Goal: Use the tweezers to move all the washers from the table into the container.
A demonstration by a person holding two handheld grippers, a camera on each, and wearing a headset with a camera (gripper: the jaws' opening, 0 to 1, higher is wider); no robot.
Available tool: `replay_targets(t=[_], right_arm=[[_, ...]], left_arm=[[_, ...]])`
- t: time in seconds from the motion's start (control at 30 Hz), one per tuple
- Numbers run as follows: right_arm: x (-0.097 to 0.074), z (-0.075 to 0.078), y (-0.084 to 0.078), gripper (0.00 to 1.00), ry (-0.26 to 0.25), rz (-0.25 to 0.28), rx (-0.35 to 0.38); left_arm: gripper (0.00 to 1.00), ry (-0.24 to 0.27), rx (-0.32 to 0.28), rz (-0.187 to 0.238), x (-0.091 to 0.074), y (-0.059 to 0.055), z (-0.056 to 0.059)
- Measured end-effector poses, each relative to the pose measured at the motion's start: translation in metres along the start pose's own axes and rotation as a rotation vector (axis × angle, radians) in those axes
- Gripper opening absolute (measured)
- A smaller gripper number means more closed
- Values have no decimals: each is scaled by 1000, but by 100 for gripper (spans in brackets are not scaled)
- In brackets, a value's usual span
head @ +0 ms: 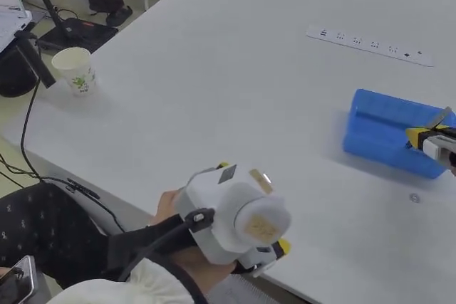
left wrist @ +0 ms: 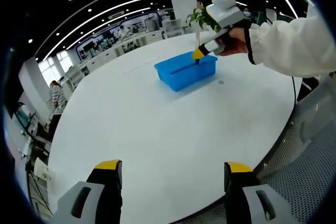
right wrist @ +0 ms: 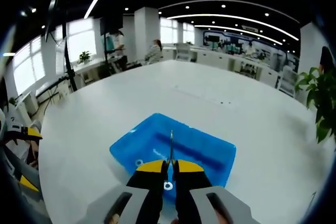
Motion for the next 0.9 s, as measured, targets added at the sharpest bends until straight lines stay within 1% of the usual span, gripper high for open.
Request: replay_targets(t=[0.17, 0.23, 0.37, 0.47, 0.57, 0.67, 0.8, 0.9], right_arm=[[-19, -7, 13, 3, -1, 66, -15], [-28, -11, 17, 3, -11, 83, -41], [-40, -19, 20, 3, -3, 99, -61], [-49, -22, 21, 3, 3, 122, -52], [-56, -26, 19, 3, 12, 141, -33], [-61, -29, 15, 4, 10, 143, -27], [-67, -31, 7, 4, 8, 153, -1], [-68, -33, -1, 4, 4, 149, 13]], left_arm=[[81, -2, 4, 0, 0, 0, 0], [81, 1, 0, 4, 0, 1, 0], [81, 2, -6, 4, 0, 1, -1], [81, -4, 1, 6, 0, 1, 0], [81, -8, 11, 7, 1, 1, 2], [81, -10, 10, 8, 1, 1, 2], [81, -11, 7, 10, 1, 1, 2], [81, -9, 5, 8, 1, 1, 2]])
Point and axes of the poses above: the centre of the closed fingertips' face, and the gripper's own axes: x roughly forward along the fingers, z roughly to its right, y roughly out of its top, the point moved 9 cm from there along -x, roughly backward along the fingers, and after that the axes turned 12 degrees about y, right-handed, at the moved point
